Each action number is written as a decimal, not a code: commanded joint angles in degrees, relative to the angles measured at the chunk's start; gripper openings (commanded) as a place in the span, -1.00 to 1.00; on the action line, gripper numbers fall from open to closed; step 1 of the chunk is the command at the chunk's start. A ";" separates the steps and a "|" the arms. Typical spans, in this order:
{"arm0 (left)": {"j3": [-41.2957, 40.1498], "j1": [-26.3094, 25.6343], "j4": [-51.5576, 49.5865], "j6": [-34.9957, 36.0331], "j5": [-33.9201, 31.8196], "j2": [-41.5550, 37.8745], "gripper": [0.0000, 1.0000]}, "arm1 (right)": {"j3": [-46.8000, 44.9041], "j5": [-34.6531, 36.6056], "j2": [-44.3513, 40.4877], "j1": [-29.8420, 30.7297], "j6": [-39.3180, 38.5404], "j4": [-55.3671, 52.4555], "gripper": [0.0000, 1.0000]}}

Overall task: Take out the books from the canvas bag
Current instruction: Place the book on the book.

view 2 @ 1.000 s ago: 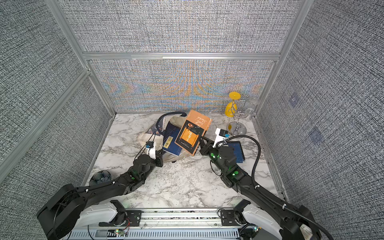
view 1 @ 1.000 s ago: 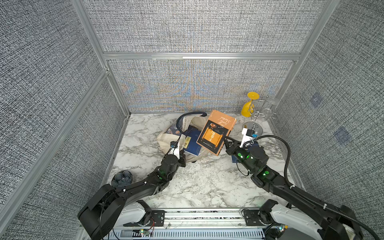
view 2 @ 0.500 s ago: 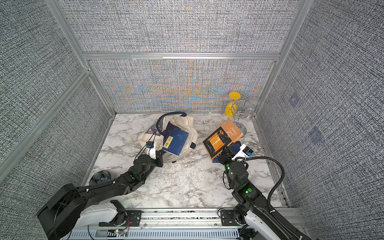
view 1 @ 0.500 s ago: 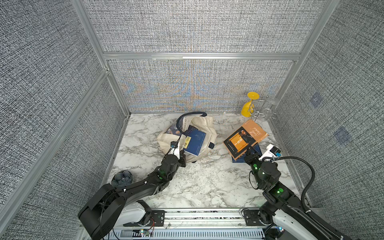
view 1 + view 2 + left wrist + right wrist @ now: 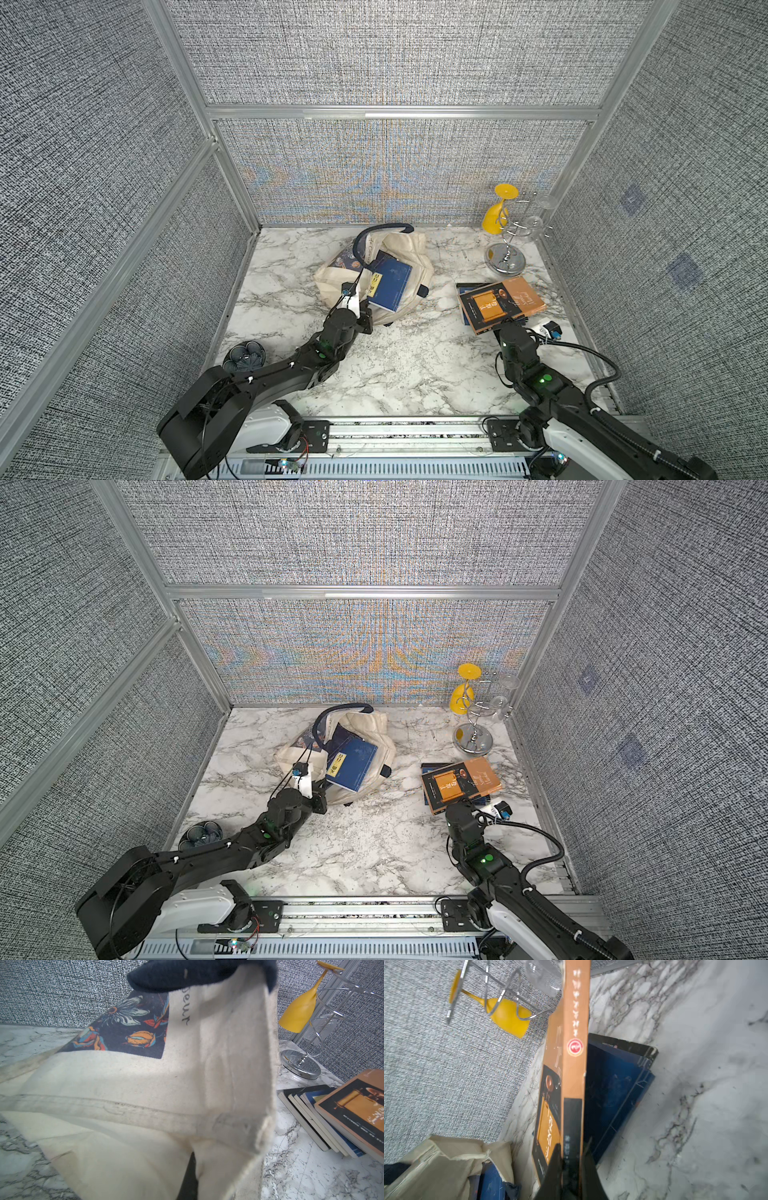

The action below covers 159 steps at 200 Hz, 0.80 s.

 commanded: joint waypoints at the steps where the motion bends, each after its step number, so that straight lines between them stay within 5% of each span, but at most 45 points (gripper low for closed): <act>1: 0.68 -0.04 1.92 0.06 0.66 0.33 -1.00 | 1.39 1.55 3.10 0.06 9.33 -4.41 -1.00; 85: 0.94 -0.04 1.93 -0.07 0.93 0.82 -1.00 | 6.95 -1.85 14.02 0.10 16.68 -6.59 -0.66; 159: 1.03 -0.04 1.75 0.01 0.97 0.90 -1.00 | 9.59 -4.05 19.57 -0.88 14.08 -4.05 -0.48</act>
